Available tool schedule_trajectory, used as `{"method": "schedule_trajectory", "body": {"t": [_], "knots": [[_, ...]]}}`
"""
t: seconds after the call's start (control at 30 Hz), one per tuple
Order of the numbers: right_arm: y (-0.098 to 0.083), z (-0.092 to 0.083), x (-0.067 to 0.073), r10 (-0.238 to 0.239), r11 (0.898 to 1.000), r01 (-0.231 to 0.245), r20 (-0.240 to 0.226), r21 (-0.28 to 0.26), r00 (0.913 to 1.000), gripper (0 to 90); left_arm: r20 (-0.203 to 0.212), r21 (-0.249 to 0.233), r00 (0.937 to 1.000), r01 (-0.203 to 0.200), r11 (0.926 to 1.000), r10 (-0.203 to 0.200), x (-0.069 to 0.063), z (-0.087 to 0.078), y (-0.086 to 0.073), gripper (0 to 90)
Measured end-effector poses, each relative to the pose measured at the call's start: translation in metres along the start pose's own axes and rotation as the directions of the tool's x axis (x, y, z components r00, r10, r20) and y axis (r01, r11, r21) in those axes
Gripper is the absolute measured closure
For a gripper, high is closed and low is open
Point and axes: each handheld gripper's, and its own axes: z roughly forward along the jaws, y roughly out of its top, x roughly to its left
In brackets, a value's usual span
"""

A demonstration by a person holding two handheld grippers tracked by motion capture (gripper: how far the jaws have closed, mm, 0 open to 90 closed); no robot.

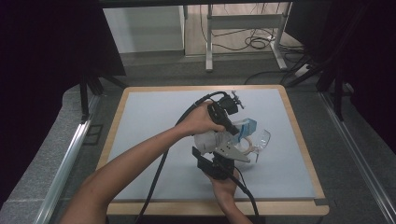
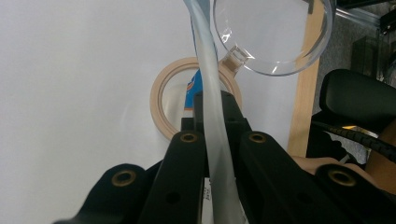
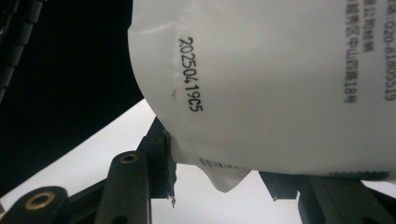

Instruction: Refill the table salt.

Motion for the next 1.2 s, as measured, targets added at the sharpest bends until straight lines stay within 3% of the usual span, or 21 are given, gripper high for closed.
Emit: {"method": "schedule_trajectory", "body": {"t": [1.2], "knots": [[-0.0010, 0.0005, -0.0005, -0.001, 1.000, 0.001, 0.001, -0.002, 1.0000, 53.3, -0.001, -0.003, 1.0000, 0.005, 1.0000, -0.005, -0.0003, 0.0014, -0.0003, 89.9]]}}
